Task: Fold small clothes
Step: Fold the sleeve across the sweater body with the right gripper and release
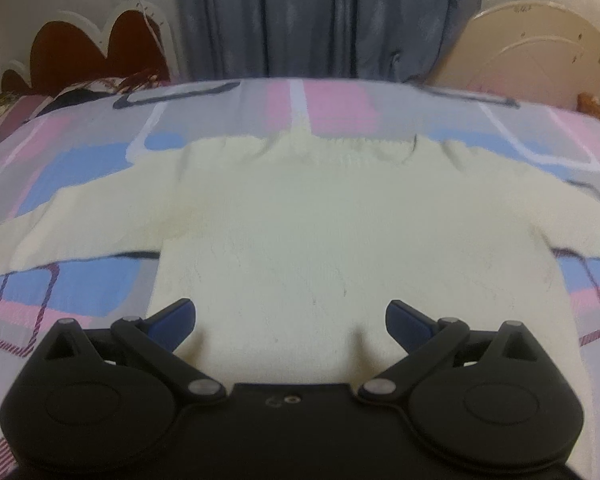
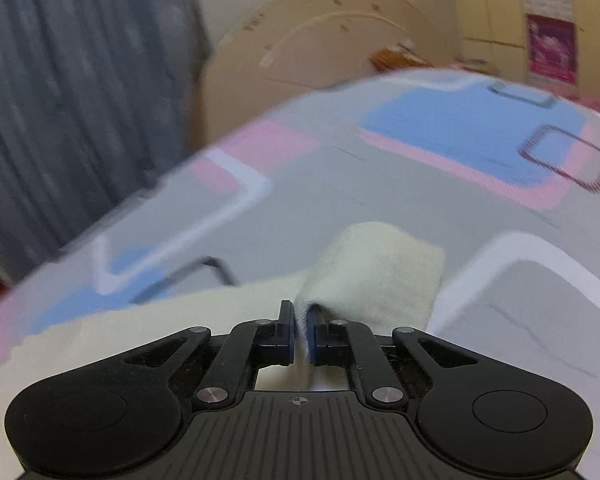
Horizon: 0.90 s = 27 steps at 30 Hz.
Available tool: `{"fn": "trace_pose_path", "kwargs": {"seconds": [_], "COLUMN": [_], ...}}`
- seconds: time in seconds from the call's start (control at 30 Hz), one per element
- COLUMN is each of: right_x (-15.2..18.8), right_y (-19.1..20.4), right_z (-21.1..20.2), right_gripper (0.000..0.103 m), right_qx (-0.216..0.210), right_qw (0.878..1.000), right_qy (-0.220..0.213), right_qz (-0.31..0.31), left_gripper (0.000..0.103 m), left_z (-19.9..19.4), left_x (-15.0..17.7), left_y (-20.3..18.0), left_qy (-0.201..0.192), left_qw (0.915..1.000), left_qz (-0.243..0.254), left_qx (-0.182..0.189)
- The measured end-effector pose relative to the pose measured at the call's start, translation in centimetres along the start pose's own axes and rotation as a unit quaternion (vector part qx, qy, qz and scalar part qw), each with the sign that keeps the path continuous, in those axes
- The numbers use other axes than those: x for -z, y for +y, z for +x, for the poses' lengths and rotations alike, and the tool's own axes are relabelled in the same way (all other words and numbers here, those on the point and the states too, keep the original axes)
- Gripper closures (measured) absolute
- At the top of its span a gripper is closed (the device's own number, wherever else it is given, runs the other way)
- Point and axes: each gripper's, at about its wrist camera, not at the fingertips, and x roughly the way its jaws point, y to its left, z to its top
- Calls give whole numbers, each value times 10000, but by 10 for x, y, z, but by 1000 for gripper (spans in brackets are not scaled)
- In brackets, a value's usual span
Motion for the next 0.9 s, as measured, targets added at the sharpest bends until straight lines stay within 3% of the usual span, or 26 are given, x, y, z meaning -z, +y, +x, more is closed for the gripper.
{"fn": "trace_pose_path", "kwargs": {"seconds": [0.13, 0.27, 0.43, 0.57, 0.6, 0.7, 0.8, 0.9], "right_x": [1, 25, 87, 139, 145, 153, 147, 136], "right_y": [68, 154, 258, 320, 329, 331, 312, 283], "right_z": [-19, -32, -28, -13, -11, -18, -34, -35], "right_gripper": [98, 98, 98, 97, 91, 50, 46, 46], "right_qx": [-707, -1452, -2117, -2420, -2405, -2550, -2453, -1878], "right_qw": [9964, 9839, 9633, 9441, 9413, 9370, 9416, 9565], "right_qy": [-133, -71, 395, 1058, 1158, 1172, 938, 722], "right_qz": [-456, -1042, -1603, -1972, -2065, -2082, -2105, -2112], "left_gripper": [3, 3, 3, 3, 3, 3, 3, 3], "left_z": [-8, -13, -9, 0, 2, 11, 21, 30], "left_x": [-6, -10, -17, -21, -22, -23, -25, -27], "left_y": [19, 49, 90, 112, 115, 115, 99, 69], "left_qy": [-67, -178, -253, -219, -197, -99, -14, 72], "left_qw": [9999, 9992, 9979, 9963, 9956, 9928, 9911, 9880], "left_qz": [-128, -302, -553, -698, -736, -800, -636, -369], "left_qx": [53, 170, 222, 448, 546, 884, 1166, 1498]}}
